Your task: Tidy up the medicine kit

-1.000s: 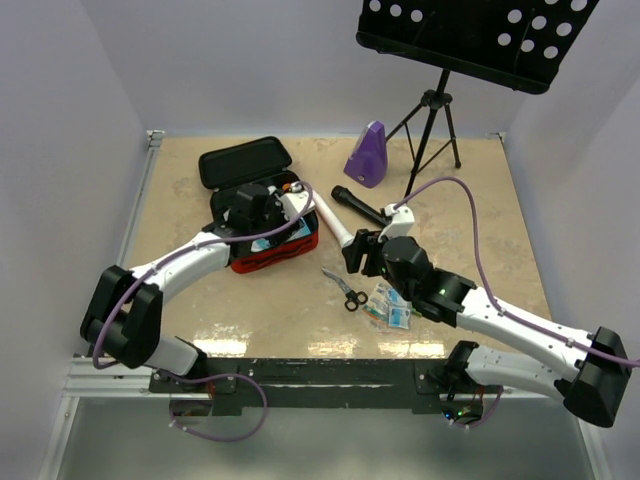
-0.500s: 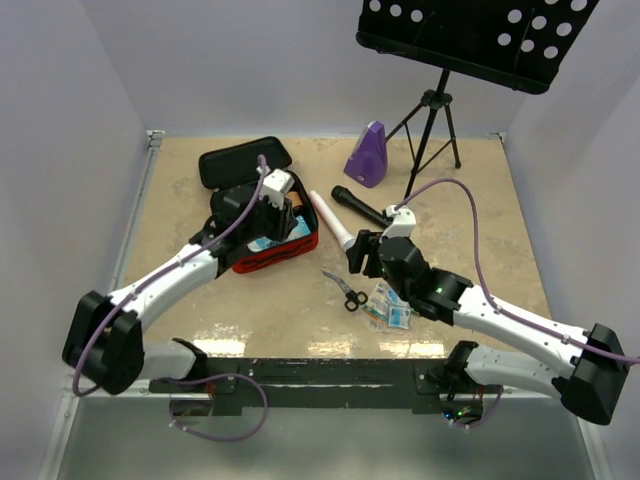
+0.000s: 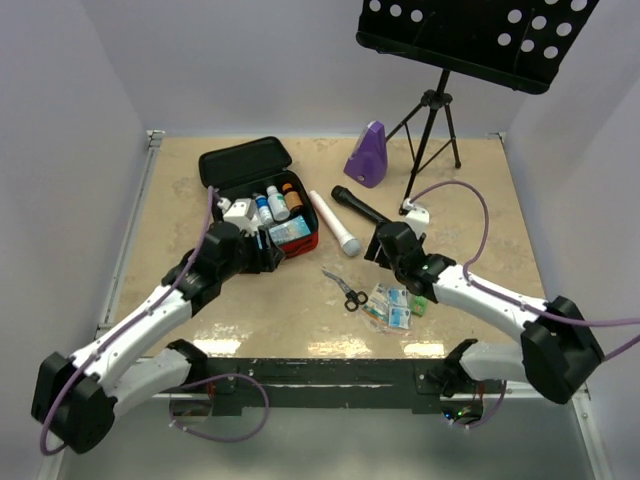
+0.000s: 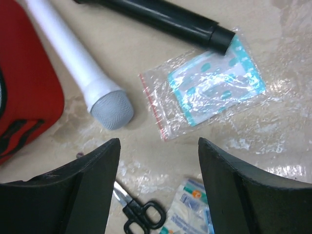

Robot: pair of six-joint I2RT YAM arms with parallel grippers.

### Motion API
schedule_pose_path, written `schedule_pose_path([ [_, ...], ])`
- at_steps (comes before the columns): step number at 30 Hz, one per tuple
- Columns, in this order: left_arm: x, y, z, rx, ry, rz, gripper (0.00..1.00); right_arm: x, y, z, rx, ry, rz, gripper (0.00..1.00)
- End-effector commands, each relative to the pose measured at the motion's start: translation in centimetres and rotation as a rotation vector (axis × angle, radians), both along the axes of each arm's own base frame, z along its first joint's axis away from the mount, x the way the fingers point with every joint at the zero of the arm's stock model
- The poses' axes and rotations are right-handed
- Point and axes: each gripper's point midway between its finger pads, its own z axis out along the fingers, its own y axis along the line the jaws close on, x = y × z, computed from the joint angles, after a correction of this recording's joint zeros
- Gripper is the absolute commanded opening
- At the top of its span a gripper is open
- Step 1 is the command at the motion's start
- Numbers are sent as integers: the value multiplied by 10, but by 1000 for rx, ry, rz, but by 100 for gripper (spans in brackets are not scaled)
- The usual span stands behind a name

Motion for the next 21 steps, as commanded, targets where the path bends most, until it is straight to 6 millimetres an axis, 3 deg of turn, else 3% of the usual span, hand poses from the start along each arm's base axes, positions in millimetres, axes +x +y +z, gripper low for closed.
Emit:
schedule_pose_path([
  [1, -14, -7, 29, -168, -88, -16, 61, 26, -3, -10, -12, -6, -84, 69],
  [6, -18, -7, 21, -143, -45, -28, 59, 44, 1, -50, -105, 72, -105, 67],
  [12, -24, -2, 13, -133, -26, -18, 57, 53, 2, -67, -145, 116, -122, 68],
  [16, -24, 1, 17, -132, -44, -7, 57, 45, 2, -82, -173, 185, -97, 65],
  [21, -24, 3, 20, -121, -46, 0, 57, 26, 4, -96, -176, 266, -33, 52],
])
